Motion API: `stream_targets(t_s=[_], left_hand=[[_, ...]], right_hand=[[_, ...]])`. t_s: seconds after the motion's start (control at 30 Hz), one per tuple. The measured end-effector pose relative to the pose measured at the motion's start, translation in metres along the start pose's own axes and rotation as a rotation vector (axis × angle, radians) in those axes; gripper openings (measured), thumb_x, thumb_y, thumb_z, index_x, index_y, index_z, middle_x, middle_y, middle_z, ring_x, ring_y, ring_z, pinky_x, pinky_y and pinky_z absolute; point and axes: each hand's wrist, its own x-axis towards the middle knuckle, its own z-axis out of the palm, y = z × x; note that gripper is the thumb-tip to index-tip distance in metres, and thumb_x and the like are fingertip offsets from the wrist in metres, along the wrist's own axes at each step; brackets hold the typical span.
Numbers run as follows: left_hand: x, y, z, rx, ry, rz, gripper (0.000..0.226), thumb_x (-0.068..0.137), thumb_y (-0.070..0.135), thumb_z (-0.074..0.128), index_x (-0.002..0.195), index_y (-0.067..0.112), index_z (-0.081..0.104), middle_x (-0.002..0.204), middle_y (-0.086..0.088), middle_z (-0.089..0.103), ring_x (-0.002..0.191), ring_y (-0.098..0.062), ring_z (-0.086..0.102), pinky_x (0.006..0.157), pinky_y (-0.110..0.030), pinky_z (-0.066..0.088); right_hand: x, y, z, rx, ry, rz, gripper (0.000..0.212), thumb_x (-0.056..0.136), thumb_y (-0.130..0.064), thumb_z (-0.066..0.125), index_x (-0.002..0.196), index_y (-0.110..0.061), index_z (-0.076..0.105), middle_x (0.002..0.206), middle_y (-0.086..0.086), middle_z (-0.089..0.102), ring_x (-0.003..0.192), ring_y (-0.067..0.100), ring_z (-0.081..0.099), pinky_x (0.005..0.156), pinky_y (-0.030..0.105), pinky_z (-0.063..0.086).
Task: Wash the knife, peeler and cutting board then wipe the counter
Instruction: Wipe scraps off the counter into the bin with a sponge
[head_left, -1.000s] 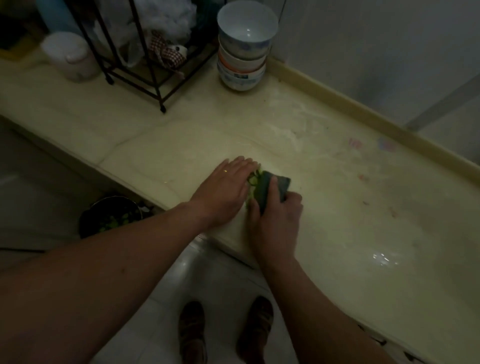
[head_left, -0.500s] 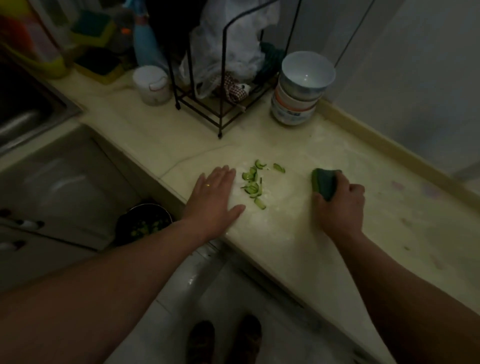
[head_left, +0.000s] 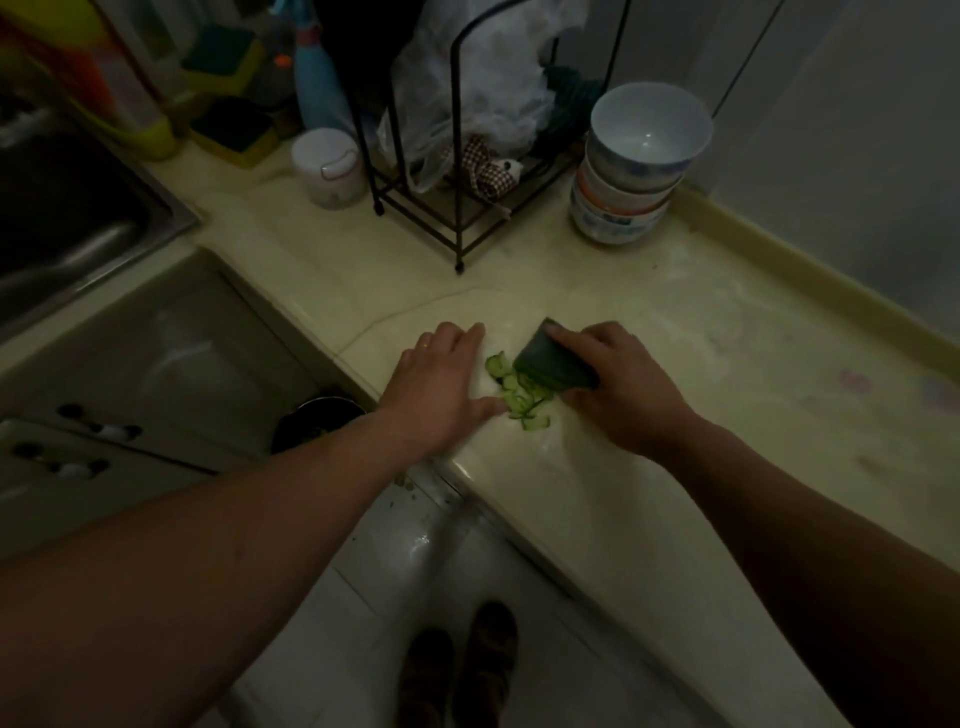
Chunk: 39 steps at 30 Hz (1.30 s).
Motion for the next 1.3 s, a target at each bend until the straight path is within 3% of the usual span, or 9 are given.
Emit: stream_targets(t_s=[0.13, 0.33, 0.57, 0.67, 0.77, 0.97, 1.07, 1.2, 1.3], left_hand=[[0.008, 0.005, -0.005, -0.047, -0.093, 0.040, 0.096, 0.085, 0.061, 0.069, 0.160, 0.023, 0.023, 0.141, -0.006, 0.039, 0.124, -0.027, 0.049, 0.104, -0.040, 0.046], [0.014, 0.008, -0.001, -0.107, -0.142, 0.159, 0.088, 0.081, 0.063, 0.073, 0.151, 0.019, 0.041, 0.129, -0.004, 0.042, 0.112, -0.025, 0.054, 0.098, -0.042, 0.051], [0.007, -0.007, 0.001, -0.226, -0.032, 0.244, 0.064, 0.088, 0.050, 0.071, 0.141, 0.018, 0.052, 0.121, -0.004, 0.049, 0.106, -0.024, 0.054, 0.091, -0.045, 0.051], [-0.001, -0.025, -0.001, -0.253, 0.061, 0.227, 0.063, 0.094, 0.043, 0.059, 0.150, 0.017, 0.046, 0.135, -0.005, 0.049, 0.118, -0.024, 0.051, 0.100, -0.044, 0.048], [-0.012, -0.038, 0.002, -0.495, 0.276, 0.074, 0.054, 0.097, 0.033, 0.043, 0.147, 0.012, 0.051, 0.139, -0.007, 0.052, 0.123, -0.024, 0.051, 0.105, -0.045, 0.045], [-0.052, -0.024, 0.029, -0.825, 0.545, -0.098, 0.048, 0.104, 0.022, 0.036, 0.147, 0.005, 0.048, 0.157, -0.009, 0.042, 0.151, -0.024, 0.034, 0.122, -0.054, 0.030], [-0.062, -0.002, 0.034, -1.018, 0.663, -0.239, 0.053, 0.105, 0.021, 0.033, 0.156, 0.008, 0.035, 0.167, -0.006, 0.027, 0.157, -0.014, 0.020, 0.127, -0.032, 0.022], [-0.061, 0.033, 0.038, -1.439, 0.873, -0.564, 0.064, 0.102, 0.035, 0.030, 0.163, 0.020, 0.020, 0.171, 0.004, 0.018, 0.153, 0.001, 0.020, 0.124, -0.017, 0.020], [-0.057, 0.054, 0.050, -1.562, 1.036, -0.594, 0.063, 0.101, 0.034, 0.029, 0.163, 0.021, 0.024, 0.169, 0.007, 0.026, 0.153, -0.002, 0.026, 0.128, -0.031, 0.021]], right_hand=[[-0.044, 0.026, -0.013, 0.116, 0.276, 0.359, 0.072, 0.091, -0.037, 0.075, 0.153, -0.043, 0.039, 0.134, 0.007, 0.040, 0.116, 0.024, 0.049, 0.104, 0.035, 0.043], [-0.087, -0.007, 0.027, 0.094, 0.335, 0.544, 0.070, 0.091, -0.045, 0.073, 0.153, -0.024, 0.047, 0.133, 0.012, 0.043, 0.112, 0.030, 0.055, 0.095, 0.034, 0.048], [-0.040, -0.103, 0.075, 0.186, 0.388, 0.464, 0.065, 0.092, -0.035, 0.074, 0.151, -0.028, 0.049, 0.129, 0.007, 0.045, 0.107, 0.018, 0.053, 0.090, 0.029, 0.049], [-0.047, -0.084, 0.062, 0.212, 0.456, 0.572, 0.068, 0.090, -0.035, 0.075, 0.152, -0.028, 0.047, 0.126, 0.006, 0.044, 0.106, 0.020, 0.054, 0.091, 0.029, 0.046], [-0.062, -0.059, 0.056, 0.142, 0.451, 0.652, 0.074, 0.089, -0.038, 0.075, 0.155, -0.029, 0.042, 0.129, 0.007, 0.043, 0.109, 0.028, 0.057, 0.092, 0.033, 0.048], [-0.020, -0.048, 0.044, 0.070, 0.289, 0.445, 0.072, 0.092, -0.031, 0.072, 0.157, -0.028, 0.040, 0.136, 0.008, 0.045, 0.121, 0.025, 0.052, 0.098, 0.028, 0.040], [0.001, -0.038, 0.028, -0.003, 0.169, 0.298, 0.072, 0.095, -0.033, 0.070, 0.158, -0.035, 0.036, 0.143, 0.004, 0.043, 0.126, 0.023, 0.050, 0.104, 0.029, 0.041], [0.016, -0.024, 0.015, -0.068, 0.099, 0.128, 0.072, 0.098, -0.036, 0.066, 0.159, -0.040, 0.030, 0.146, 0.002, 0.041, 0.127, 0.022, 0.049, 0.105, 0.034, 0.044], [0.011, -0.025, 0.024, -0.108, 0.098, 0.011, 0.070, 0.099, -0.037, 0.063, 0.161, -0.037, 0.029, 0.142, 0.002, 0.043, 0.122, 0.021, 0.050, 0.099, 0.030, 0.043]])
